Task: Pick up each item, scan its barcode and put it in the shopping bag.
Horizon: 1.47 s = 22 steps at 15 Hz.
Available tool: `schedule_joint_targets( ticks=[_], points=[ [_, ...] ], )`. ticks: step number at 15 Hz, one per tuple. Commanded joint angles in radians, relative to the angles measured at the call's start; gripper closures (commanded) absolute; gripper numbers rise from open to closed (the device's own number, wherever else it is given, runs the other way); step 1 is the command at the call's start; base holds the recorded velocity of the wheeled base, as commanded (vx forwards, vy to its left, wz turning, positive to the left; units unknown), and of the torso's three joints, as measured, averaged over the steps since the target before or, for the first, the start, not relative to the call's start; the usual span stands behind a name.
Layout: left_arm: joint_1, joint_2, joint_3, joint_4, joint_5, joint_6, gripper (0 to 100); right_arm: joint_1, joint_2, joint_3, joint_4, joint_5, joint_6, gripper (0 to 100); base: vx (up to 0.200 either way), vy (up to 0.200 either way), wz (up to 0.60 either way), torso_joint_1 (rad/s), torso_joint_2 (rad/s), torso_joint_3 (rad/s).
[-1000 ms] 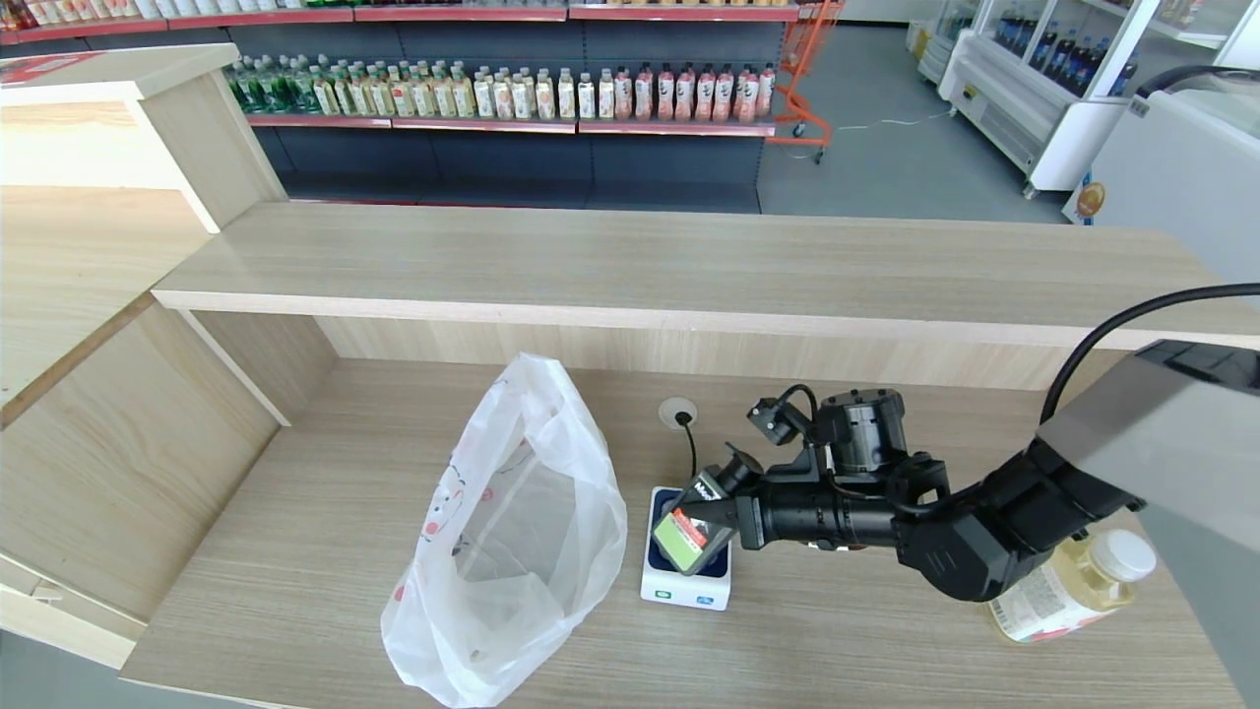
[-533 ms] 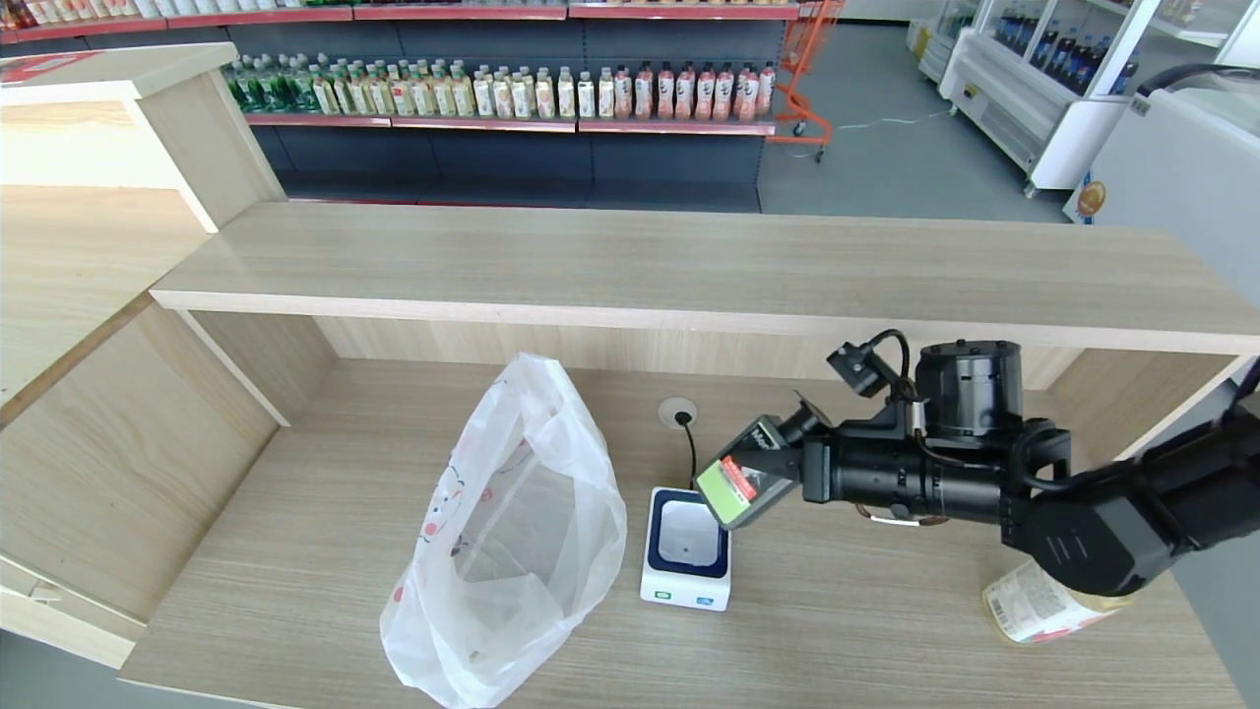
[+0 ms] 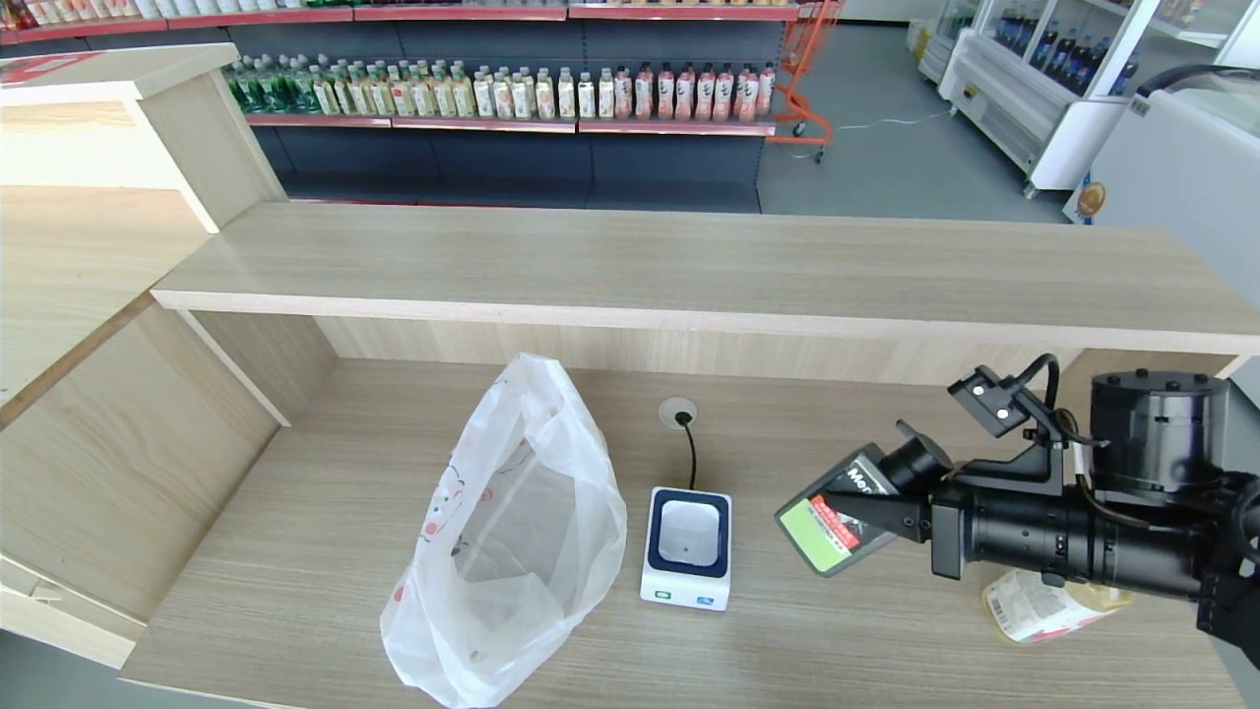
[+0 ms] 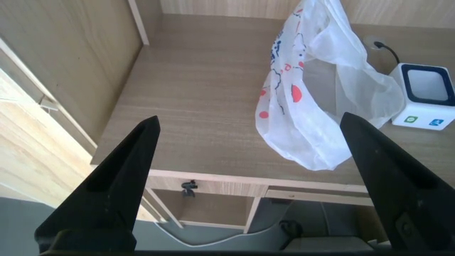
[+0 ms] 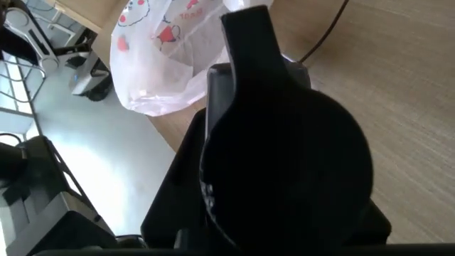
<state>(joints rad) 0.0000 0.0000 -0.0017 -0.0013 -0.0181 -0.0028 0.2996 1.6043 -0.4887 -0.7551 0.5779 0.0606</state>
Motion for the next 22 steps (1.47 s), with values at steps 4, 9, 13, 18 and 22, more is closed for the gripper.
schedule_joint_targets(
  ticks=[4,9,13,18,22],
  points=[
    [0.000,0.000,0.000,0.000,0.001,-0.002,0,-0.002,-0.084,0.056,0.002,0.000,0.001,100,0.000,0.000,0.00,0.000,0.00,0.000],
    [0.002,0.000,0.000,0.000,0.000,0.000,0,-0.002,-0.090,0.052,0.003,-0.003,0.059,100,0.000,0.200,0.00,-0.002,0.00,0.003],
    [0.002,0.000,0.000,0.000,0.000,0.004,0,-0.002,-0.081,0.041,0.005,-0.009,0.177,100,0.000,0.200,0.00,0.005,0.00,0.001],
    [0.000,0.000,0.000,0.000,0.001,0.000,0,0.024,0.040,-0.034,0.002,-0.013,0.171,100,0.000,0.000,0.00,0.000,0.00,0.000],
    [0.002,0.000,0.000,0.000,0.001,0.000,0,0.112,0.226,-0.148,0.000,-0.127,0.168,100,0.000,0.000,0.00,0.000,0.00,0.000]
  ],
)
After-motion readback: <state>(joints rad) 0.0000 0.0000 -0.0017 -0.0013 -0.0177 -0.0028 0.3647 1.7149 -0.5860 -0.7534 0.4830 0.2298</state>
